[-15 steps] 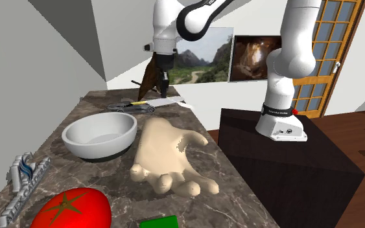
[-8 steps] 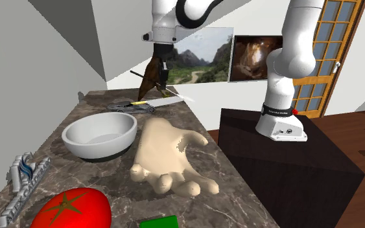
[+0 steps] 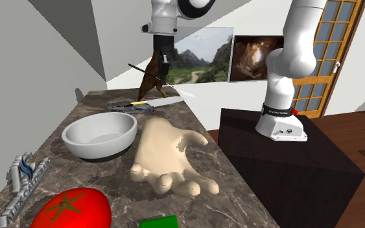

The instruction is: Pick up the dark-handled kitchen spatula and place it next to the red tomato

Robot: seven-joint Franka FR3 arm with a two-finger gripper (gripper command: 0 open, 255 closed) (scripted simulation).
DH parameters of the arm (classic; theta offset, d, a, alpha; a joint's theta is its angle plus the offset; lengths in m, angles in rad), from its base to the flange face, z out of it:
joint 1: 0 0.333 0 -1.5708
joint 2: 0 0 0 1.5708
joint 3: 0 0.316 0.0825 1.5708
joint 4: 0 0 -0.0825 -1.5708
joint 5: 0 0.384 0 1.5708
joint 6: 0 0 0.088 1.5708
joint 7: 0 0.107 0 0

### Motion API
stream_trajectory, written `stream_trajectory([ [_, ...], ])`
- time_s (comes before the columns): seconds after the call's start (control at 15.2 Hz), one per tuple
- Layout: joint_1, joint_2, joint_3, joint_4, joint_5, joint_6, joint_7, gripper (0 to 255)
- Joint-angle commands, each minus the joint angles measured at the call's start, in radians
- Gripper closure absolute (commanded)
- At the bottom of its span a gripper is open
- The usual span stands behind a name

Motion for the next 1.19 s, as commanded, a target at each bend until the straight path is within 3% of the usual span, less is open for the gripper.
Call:
stream_trajectory([
  [0.0,0.022,-0.010,0.027,-0.011,0.002,0.002,0.049,255],
  [0.59,0.121,0.016,0.156,0.021,-0.010,-0.003,0.283,255],
  [1.12,0.211,0.110,0.263,0.127,-0.063,-0.025,0.508,255],
])
